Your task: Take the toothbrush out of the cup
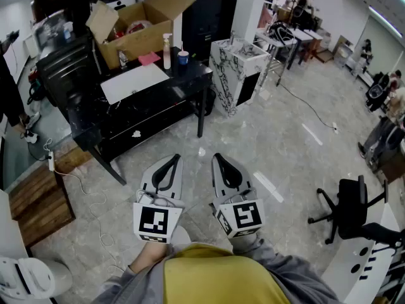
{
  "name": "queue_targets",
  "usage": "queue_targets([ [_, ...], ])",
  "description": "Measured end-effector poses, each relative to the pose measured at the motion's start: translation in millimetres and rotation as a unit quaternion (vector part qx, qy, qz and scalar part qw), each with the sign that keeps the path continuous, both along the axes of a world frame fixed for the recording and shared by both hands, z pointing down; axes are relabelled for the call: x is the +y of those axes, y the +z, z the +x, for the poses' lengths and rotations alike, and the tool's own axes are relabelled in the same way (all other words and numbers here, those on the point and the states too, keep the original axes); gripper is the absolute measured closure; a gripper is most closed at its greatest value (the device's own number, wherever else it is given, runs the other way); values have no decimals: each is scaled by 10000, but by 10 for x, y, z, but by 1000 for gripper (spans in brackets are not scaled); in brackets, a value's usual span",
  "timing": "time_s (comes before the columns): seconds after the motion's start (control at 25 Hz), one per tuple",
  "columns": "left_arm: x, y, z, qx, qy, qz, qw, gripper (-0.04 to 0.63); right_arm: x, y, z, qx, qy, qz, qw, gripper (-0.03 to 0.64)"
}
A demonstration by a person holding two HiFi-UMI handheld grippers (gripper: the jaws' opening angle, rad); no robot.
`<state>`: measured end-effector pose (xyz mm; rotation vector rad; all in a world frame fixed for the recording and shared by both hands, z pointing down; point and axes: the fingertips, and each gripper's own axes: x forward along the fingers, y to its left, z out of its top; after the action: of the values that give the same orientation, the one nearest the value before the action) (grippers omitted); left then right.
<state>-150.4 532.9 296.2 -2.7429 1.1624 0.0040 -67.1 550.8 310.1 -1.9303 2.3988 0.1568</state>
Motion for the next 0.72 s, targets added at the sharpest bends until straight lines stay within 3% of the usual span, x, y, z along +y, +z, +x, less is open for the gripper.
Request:
queue_targets([
  [0.28,-506,159,6,62,-1,-116,9999,595,-546,124,61,-157,1,27,9999,595],
  [0.72,-2253,164,79,118,405,1,9991,595,-2317,88,68,-65,-18,159,9999,545],
])
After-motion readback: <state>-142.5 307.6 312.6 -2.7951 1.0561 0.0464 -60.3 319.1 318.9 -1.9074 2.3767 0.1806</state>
